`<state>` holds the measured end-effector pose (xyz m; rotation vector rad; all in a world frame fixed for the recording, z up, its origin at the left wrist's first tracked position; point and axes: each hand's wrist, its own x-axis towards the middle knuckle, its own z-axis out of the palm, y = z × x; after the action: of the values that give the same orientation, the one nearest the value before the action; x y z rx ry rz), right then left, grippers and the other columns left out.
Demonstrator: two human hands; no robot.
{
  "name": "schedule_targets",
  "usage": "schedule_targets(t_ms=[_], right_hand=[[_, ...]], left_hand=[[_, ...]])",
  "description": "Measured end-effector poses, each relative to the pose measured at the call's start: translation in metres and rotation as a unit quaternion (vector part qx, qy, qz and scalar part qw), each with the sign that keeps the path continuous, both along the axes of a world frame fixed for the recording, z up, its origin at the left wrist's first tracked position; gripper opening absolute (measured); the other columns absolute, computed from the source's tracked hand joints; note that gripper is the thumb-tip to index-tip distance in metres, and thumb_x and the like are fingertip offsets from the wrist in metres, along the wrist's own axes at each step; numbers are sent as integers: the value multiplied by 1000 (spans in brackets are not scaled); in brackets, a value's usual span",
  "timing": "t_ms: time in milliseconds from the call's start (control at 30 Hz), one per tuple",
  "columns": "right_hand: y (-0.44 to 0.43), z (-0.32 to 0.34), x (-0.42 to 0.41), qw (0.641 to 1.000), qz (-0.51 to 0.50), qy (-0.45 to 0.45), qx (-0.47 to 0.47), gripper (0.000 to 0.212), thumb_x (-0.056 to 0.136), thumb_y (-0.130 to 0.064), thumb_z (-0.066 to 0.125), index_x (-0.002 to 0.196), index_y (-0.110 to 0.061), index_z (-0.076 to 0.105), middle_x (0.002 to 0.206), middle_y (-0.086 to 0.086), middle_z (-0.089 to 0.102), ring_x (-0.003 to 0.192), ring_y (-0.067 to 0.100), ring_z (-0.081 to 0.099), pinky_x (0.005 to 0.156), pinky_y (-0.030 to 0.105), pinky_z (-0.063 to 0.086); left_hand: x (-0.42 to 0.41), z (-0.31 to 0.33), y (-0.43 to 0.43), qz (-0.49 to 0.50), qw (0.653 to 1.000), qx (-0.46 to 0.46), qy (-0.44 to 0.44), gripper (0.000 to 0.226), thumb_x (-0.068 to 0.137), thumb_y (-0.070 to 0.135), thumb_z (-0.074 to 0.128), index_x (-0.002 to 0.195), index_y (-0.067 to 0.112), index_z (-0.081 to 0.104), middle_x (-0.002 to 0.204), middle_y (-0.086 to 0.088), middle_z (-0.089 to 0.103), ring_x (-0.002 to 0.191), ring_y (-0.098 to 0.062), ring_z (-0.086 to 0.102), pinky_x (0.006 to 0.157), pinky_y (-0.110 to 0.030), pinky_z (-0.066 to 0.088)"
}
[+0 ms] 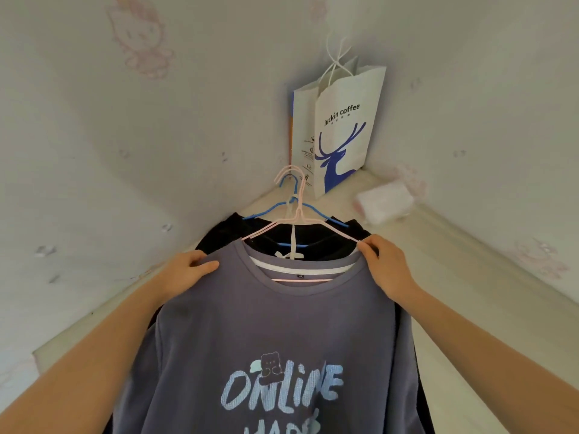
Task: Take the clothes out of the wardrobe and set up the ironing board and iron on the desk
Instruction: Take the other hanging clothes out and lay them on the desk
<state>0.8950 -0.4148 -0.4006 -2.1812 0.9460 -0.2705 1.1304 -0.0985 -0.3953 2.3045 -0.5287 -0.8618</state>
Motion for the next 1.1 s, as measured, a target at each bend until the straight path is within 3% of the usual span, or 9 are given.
schedule_targets(t_ms=[67,200,333,500,700,867,1000,1100], right_hand=[[-3,-11,6,1000,3,8,10,19,99,-29,46,93,-21,63,89,-5,63,84,14,58,77,31,46],[-4,-26,15,1000,7,10,11,14,98,-27,47,91,-24,58,81,-10,58,76,5,54,73,25,41],[-10,-26,31,1000,20,-1,5,14,98,-26,48,92,-23,60,81,-10,58,75,4,54,72,23,39],[-39,-10,67,999,35,-20,-26,23,98,-26,48,92,-11,64,87,3,64,79,18,55,72,30,40],[-76,-1,108,998,30,-15,-57,16,99,-29,47,89,-21,56,83,-3,58,76,16,51,72,29,37],[-78,-36,104,998,22,11,-50,16,99,-27,47,87,-22,55,84,-1,59,77,17,52,72,29,37],[-74,-49,109,999,16,19,-35,16,99,-27,47,87,-22,55,85,0,59,79,20,55,73,34,45],[-70,-56,110,999,11,26,-28,16,100,-27,45,88,-21,55,87,3,60,79,22,55,72,37,46]], left_hand=[[2,-9,4,0,1000,-1,-6,15,93,34,57,87,23,67,87,4,69,83,-15,65,69,-27,46],[7,-21,-2,29,998,-19,-49,19,95,25,54,79,19,63,81,-5,64,76,-20,58,64,-27,42],[21,-21,-12,72,992,-42,-94,22,94,20,56,74,26,60,77,1,61,72,-14,55,61,-25,38],[55,-8,-36,87,979,-30,-180,14,93,27,58,89,17,66,88,-7,66,83,-26,58,74,-33,42],[83,2,-73,91,966,-3,-242,22,93,33,55,97,14,66,97,-10,66,92,-32,59,83,-44,50],[68,-26,-82,105,960,33,-256,22,93,24,56,107,9,65,109,-16,67,101,-37,59,87,-44,49],[46,-45,-85,50,917,128,-374,34,90,23,58,120,6,57,122,-21,56,113,-42,47,92,-52,41],[21,-56,-94,-30,898,102,-427,48,89,25,60,133,8,52,133,-18,52,120,-41,45,105,-54,32]])
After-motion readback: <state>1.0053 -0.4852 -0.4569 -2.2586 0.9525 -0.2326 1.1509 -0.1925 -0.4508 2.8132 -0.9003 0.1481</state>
